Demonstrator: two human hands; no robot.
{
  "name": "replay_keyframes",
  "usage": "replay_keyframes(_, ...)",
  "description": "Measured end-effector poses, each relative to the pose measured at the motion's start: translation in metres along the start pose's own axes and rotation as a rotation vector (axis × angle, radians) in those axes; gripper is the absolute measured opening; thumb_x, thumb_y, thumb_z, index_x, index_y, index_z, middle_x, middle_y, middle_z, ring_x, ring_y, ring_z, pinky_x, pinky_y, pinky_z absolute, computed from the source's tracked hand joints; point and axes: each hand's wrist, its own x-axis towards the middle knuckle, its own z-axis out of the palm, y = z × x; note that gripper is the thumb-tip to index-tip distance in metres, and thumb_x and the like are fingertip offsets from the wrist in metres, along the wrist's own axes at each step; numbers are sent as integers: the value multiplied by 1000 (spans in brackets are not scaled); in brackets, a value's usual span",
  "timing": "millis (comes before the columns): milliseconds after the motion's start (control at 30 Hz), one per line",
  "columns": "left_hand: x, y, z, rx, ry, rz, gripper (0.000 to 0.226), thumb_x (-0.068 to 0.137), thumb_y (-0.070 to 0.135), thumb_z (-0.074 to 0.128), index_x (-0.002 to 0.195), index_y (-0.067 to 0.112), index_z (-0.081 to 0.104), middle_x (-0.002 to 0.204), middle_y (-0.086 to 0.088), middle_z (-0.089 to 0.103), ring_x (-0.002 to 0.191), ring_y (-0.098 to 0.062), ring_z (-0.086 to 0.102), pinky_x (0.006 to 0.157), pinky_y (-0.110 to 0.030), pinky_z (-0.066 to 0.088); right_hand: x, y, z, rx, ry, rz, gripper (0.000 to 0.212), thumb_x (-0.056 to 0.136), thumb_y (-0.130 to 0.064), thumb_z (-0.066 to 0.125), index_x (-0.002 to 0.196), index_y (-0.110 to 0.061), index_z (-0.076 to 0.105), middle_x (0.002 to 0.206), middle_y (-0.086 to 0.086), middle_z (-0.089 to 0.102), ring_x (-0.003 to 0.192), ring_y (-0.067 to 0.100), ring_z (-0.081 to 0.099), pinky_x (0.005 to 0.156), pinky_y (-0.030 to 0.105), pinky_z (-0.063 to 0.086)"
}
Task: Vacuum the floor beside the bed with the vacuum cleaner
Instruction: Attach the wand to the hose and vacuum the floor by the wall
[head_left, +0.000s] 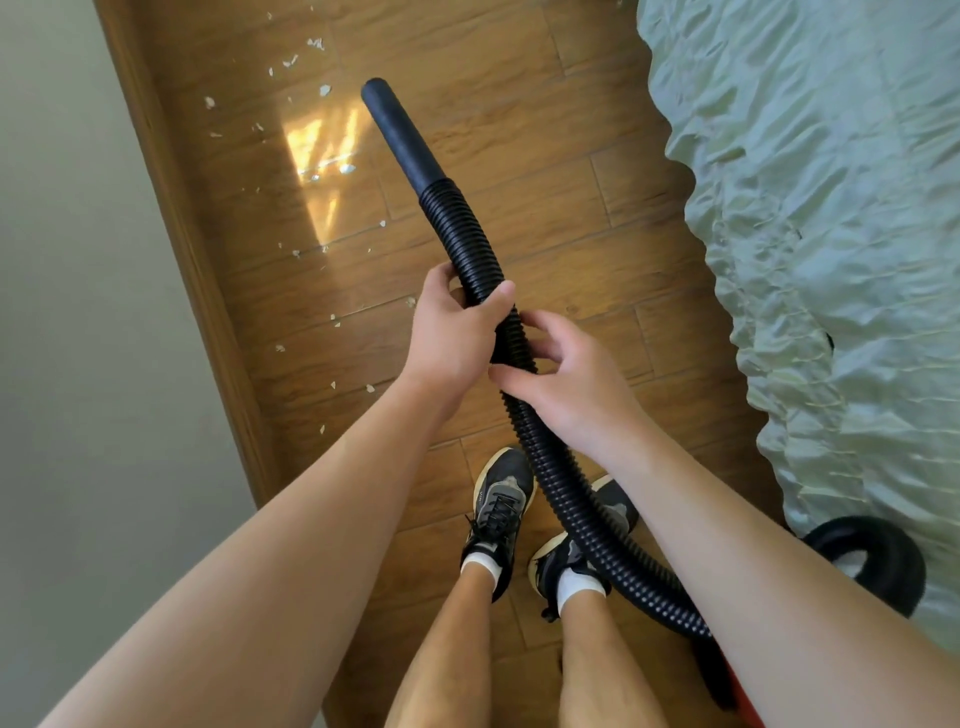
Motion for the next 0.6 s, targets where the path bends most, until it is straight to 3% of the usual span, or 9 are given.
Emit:
replay_keyframes(100, -2, -8, -2, -54, -40, -41, 45, 95, 17, 71, 134, 16, 49, 112, -9, 70, 98, -30, 74, 82, -44, 63, 6, -2, 5, -14, -3, -11, 54, 86, -28, 75, 135, -40, 54, 109, -15, 68, 92, 8, 70, 82, 41, 61)
replay_keyframes(200, 2, -10, -6, -26, -43, -53, 43, 91, 14, 74, 129, 11, 55, 111, -5, 71, 100, -26, 73, 91, -44, 60, 4, 4, 7, -22, 1, -1, 57, 86, -24, 76, 136, -39, 55, 110, -16, 66, 92, 8, 68, 83, 41, 61)
replay_keyframes(333, 7, -7, -7, -39, -30, -76, 46, 90, 21, 75, 130, 10, 56, 112, -2, 71, 102, -20, 71, 96, -46, 58, -8, 15, 7, -53, 39, -8, 58, 87, -24, 77, 137, -39, 53, 114, -21, 61, 95, 2, 63, 81, 27, 55)
replay_keyframes(467, 18, 6, -9, -70, 54, -88, 37, 94, 40, 69, 119, 15, 59, 103, 0, 68, 98, -20, 69, 96, -48, 57, -22, 24, 10, -52, 21, 3, 60, 86, -24, 79, 136, -42, 51, 114, -27, 58, 96, 7, 66, 89, 40, 58)
replay_keyframes(600, 22, 14, -7, -61, 52, -77, 32, 91, 37, 73, 110, 17, 58, 104, -6, 68, 97, -26, 72, 94, -53, 58, -30, 32, 11, -31, 24, 13, 58, 84, -24, 80, 128, -47, 51, 114, -27, 61, 86, 6, 69, 85, 42, 60)
